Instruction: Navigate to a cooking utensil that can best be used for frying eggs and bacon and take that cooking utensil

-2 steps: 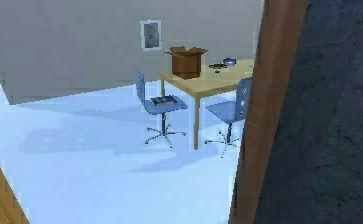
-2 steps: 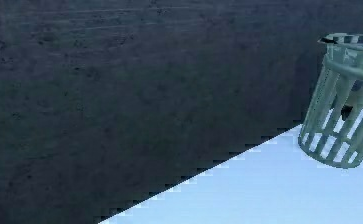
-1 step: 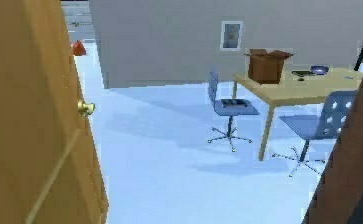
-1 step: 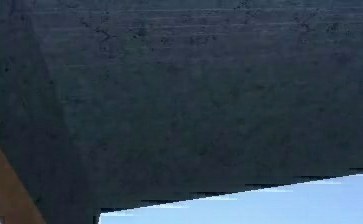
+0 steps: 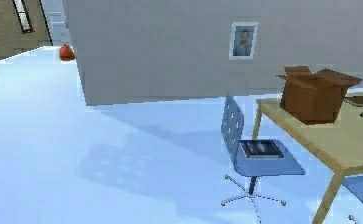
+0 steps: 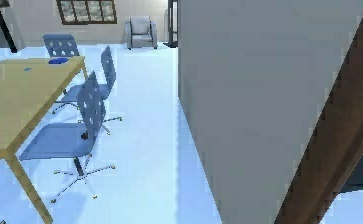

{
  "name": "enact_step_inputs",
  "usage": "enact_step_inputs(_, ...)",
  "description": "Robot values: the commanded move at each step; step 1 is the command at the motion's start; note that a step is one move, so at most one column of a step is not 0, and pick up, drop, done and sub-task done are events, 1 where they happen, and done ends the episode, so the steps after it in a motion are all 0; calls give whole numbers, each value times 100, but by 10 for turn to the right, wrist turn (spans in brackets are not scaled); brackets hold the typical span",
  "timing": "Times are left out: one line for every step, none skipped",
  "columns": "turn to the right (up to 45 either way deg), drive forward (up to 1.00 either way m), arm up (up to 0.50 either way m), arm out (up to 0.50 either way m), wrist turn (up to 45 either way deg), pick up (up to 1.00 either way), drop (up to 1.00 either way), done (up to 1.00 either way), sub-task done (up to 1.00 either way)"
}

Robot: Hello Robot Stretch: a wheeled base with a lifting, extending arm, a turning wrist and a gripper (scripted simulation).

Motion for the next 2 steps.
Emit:
enact_step_inputs(-90,0,0,0,0,0,0,0,0)
enact_step_inputs(0,75,0,0,0,0,0,0,0)
